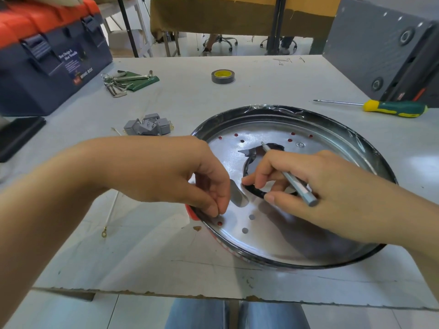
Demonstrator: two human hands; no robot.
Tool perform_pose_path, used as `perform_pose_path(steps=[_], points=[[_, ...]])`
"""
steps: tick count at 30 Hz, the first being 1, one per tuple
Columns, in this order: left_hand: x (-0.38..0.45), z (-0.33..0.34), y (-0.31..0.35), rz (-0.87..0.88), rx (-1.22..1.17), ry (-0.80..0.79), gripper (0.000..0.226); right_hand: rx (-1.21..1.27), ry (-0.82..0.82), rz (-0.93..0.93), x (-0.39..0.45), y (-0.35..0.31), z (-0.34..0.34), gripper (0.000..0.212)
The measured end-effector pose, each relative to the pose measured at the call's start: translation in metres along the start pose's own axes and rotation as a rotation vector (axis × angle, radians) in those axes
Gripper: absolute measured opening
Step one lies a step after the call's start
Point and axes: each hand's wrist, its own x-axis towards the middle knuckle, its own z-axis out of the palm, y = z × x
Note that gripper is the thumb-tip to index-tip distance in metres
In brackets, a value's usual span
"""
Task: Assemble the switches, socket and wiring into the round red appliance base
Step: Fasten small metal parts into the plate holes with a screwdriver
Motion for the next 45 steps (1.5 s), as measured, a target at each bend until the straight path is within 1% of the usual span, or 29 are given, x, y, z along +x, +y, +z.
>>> perform_pose_path(steps=[5,19,26,30,38,45], points=[[0.002,0.0,0.002,-0.005,0.002,-0.037,0.008,0.01,0.008,-0.02,-0.001,0.0,0.0,0.011],[0.008,0.002,0.009,-0.061,0.051,-0.046,0.007,0.013,0.021,-0.05,0.0,0.002,0.001,0.01],[0.009,0.004,0.012,-0.086,0.073,-0.063,0.004,0.025,0.016,-0.018,0.001,0.004,0.001,0.007],[0.01,0.005,0.013,-0.094,0.072,-0.037,0.003,0.016,0.019,-0.014,0.001,0.004,0.001,0.007],[0.004,0.01,0.005,-0.028,0.051,0.069,0.001,-0.001,0.005,-0.025,0.0,0.002,0.001,0.008],[0.004,0.01,0.003,0.045,0.075,0.067,0.001,0.002,0.005,-0.017,0.0,0.003,0.001,0.006]])
